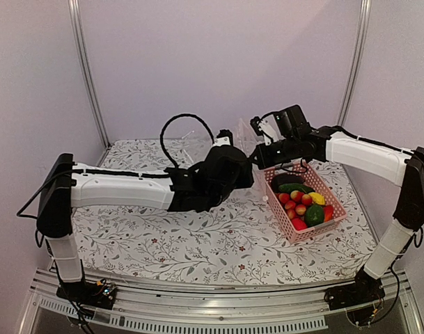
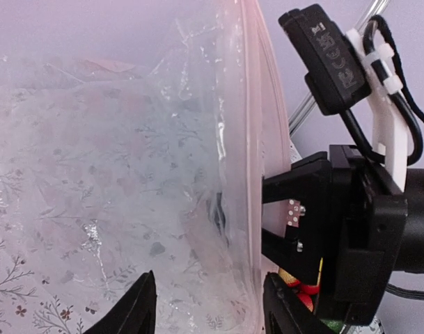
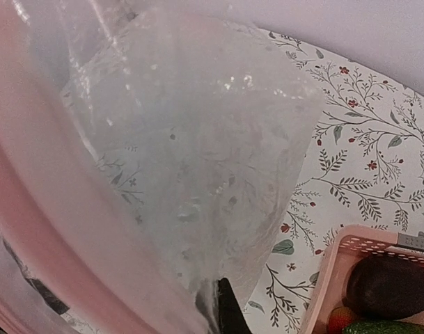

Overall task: Place the food in the zip-top bag and seal the zipper
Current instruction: Pass from the right arm to the left

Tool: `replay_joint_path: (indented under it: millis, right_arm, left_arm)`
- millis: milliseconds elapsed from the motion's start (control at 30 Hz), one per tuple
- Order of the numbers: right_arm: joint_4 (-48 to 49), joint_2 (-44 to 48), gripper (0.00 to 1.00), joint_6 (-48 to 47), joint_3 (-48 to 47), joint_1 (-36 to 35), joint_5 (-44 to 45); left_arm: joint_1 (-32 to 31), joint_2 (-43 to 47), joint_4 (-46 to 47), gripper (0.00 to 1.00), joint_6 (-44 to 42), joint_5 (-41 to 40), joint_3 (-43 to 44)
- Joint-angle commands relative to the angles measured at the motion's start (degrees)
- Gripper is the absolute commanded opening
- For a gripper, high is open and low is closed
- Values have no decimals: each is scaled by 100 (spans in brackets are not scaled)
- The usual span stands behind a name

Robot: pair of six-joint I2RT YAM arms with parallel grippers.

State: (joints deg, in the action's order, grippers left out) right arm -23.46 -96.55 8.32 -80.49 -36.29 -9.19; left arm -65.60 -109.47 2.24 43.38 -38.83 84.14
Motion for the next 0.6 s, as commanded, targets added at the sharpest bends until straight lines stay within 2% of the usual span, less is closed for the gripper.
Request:
replay_joint_path:
  millis: [0, 167, 467, 567]
  right_arm:
    - [84, 192, 0, 96, -25, -96, 332]
    - [69, 369, 0, 102, 23, -132, 476]
    - [114, 542, 0, 96, 130, -128, 631]
    - [25, 387, 0, 87, 58, -79, 834]
  left_arm:
    - [78, -130, -393, 51, 66, -111, 540]
    - [292, -553, -1031, 46, 240, -47, 1197]
    - [409, -619, -1128, 1, 142, -6, 1241]
    - [350, -421, -909, 0, -173, 9, 1090]
